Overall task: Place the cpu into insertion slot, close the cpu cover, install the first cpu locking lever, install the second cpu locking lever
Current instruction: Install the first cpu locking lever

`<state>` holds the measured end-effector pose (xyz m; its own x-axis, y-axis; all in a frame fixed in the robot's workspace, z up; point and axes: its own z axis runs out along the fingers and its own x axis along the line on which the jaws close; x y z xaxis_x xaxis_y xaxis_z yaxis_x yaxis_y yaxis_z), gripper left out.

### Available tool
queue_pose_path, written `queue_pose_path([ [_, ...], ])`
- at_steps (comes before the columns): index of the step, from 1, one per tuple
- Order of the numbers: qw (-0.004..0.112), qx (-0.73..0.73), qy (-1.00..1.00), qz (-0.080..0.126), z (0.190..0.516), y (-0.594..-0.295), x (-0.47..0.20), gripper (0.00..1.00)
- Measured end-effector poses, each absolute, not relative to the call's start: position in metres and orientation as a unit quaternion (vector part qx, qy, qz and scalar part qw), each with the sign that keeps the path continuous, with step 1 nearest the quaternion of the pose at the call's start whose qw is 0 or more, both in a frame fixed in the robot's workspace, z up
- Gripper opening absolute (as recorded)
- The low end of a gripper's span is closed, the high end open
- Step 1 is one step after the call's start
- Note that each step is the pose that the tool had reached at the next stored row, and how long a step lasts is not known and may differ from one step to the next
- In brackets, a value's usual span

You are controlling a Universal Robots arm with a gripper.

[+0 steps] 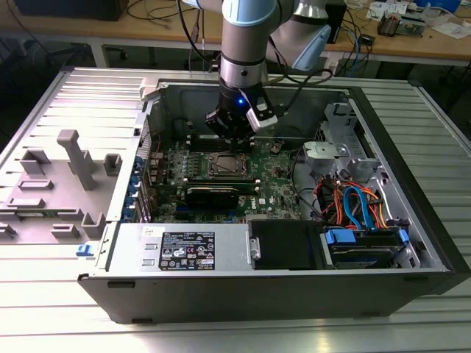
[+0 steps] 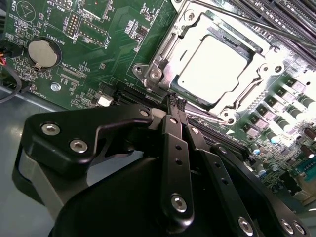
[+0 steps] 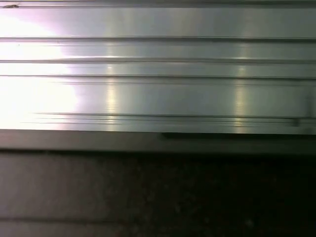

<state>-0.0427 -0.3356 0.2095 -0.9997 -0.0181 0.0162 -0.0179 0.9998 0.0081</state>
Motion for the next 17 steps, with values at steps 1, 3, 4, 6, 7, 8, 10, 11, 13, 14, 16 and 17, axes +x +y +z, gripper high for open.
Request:
queue_pose_path([
  [1,0.008,0.009,-1.000,-0.004,0.2092,-0.3356,-0.0424,0.11],
  [3,0.008,0.009,-1.000,-0.004,0.2086,-0.3356,-0.0418,0.11],
  [4,0.008,0.008,-1.000,-0.004,0.2076,-0.3355,-0.0410,0.11],
  [6,0.008,0.008,-1.000,-0.004,0.2076,-0.3355,-0.0410,0.11],
  [7,0.008,0.008,-1.000,-0.004,0.2076,-0.3355,-0.0410,0.11],
  [8,0.008,0.008,-1.000,-0.004,0.2076,-0.3355,-0.0410,0.11],
  [10,0.008,0.008,-1.000,-0.004,0.2076,-0.3355,-0.0410,0.11],
  [11,0.008,0.008,-1.000,-0.004,0.2076,-0.3355,-0.0410,0.11],
  [13,0.008,0.008,-1.000,-0.004,0.2076,-0.3355,-0.0410,0.11],
  [14,0.008,0.008,-1.000,-0.004,0.2076,-0.3355,-0.0410,0.11],
  [16,0.008,0.008,-1.000,-0.004,0.2077,-0.3355,-0.0410,0.11],
  [17,0.008,0.008,-1.000,-0.004,0.2078,-0.3355,-0.0410,0.11],
])
